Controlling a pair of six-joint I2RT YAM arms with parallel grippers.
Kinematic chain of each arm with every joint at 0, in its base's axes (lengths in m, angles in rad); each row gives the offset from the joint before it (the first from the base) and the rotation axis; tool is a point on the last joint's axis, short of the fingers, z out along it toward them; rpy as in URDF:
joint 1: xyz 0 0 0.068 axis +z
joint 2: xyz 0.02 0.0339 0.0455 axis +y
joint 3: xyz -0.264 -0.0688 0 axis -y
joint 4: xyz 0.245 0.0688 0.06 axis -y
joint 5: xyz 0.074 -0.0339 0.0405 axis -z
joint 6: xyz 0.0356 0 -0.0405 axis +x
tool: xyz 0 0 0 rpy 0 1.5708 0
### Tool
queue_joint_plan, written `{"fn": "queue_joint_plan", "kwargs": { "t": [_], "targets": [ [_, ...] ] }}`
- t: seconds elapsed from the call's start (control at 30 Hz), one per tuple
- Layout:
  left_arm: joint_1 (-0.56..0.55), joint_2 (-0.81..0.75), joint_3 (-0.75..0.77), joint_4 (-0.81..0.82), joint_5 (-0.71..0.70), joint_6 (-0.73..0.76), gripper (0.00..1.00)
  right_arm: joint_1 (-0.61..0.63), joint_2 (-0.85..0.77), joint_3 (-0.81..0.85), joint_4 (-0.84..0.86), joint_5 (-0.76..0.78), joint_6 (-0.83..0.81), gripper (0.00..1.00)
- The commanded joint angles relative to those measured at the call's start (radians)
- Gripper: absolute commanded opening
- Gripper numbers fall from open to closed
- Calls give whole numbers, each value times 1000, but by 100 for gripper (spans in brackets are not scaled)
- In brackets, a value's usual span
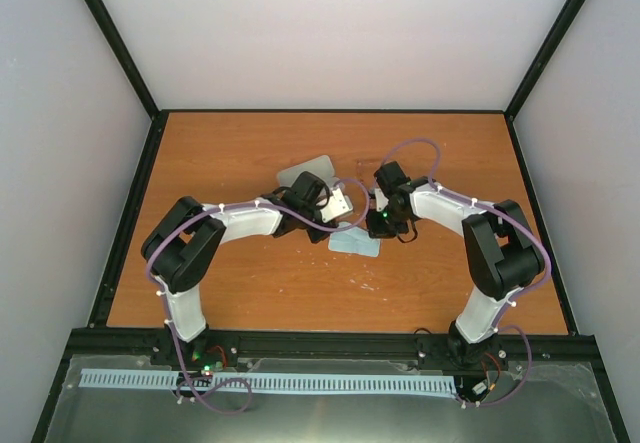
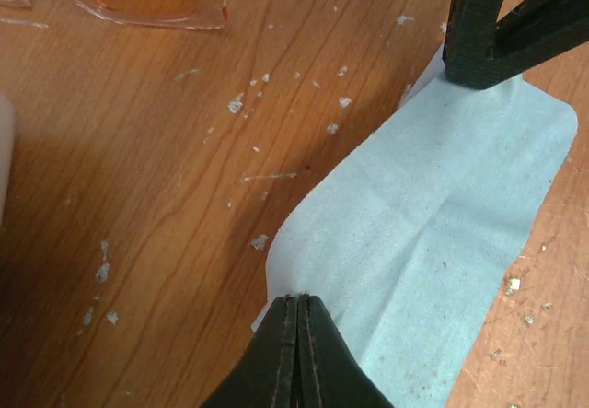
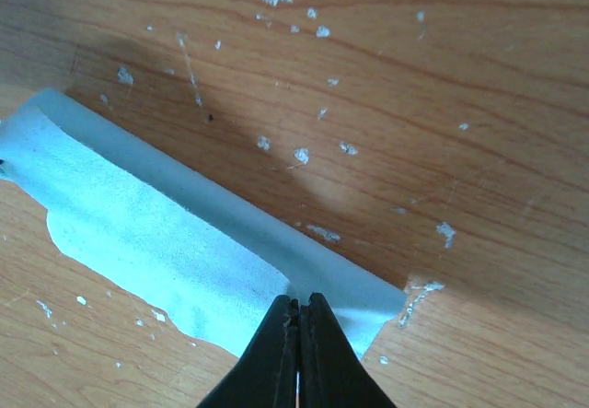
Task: Organize the sunglasses
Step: Fold the glasses cleaning cloth at the center of the board.
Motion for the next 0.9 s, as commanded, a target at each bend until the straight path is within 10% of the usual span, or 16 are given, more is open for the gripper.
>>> {"fn": "queue_joint_plan", "kwargs": {
  "t": [0.0, 0.87],
  "targets": [
    [4, -20, -11, 15, 23, -17, 4, 2, -8, -16, 24, -20, -12, 3],
    [-27, -91, -103, 39, 17, -42, 20, 37, -17, -88, 37, -65, -29, 3]
  ]
}}
